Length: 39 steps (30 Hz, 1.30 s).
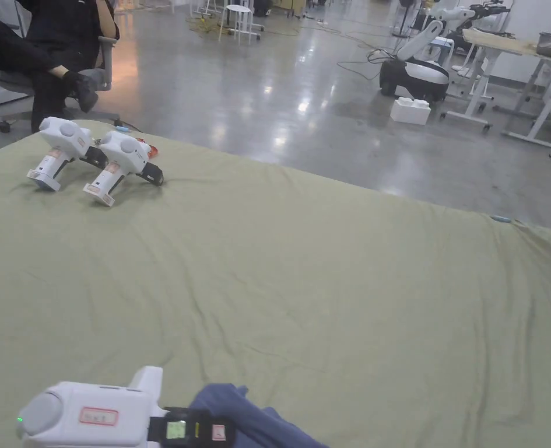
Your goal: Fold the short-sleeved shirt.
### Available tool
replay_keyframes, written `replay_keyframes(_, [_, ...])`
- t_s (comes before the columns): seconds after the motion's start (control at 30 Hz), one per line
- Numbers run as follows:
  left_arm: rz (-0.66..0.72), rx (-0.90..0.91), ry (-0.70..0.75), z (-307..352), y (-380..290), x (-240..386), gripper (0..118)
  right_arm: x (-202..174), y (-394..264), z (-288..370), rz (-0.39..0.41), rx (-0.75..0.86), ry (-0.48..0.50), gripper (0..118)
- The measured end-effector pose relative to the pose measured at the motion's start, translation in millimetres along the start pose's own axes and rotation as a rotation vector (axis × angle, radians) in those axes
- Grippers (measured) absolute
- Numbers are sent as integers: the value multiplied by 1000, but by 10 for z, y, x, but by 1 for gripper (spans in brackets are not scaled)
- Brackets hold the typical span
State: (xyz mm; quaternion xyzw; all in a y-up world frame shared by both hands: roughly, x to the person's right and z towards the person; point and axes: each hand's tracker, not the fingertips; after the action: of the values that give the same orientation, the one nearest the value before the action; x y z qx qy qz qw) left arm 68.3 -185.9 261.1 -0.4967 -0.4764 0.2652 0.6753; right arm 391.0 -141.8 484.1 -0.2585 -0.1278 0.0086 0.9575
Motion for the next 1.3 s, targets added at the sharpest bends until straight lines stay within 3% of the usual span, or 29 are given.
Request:
replay_keyframes(0.47, [44,219,464,2730,906,-813,23,639,946,96,9,176,-93,3])
replay_keyframes(0.6, [65,229,637,3103,962,-875,23,725,974,130,-1,183,-121,3])
replay_keyframes(0.8, [111,233,733,3196,1002,-1035,25,726,866,126,0,156,-130,3])
replay_keyframes(0.87, [103,218,816,3145,992,-1056,37,710,832,113,-5,143,-123,3])
replay_keyframes(0.93, [70,205,929,3017,920,-991,62,697,800,117,-11,136,-118,3])
replay_keyframes(1.0, [21,203,1009,2999,909,-928,73,686,784,117,-11,135,-116,3])
replay_keyframes(1.3, [-183,288,1251,2844,839,-50,79,670,769,130,-20,139,-93,3])
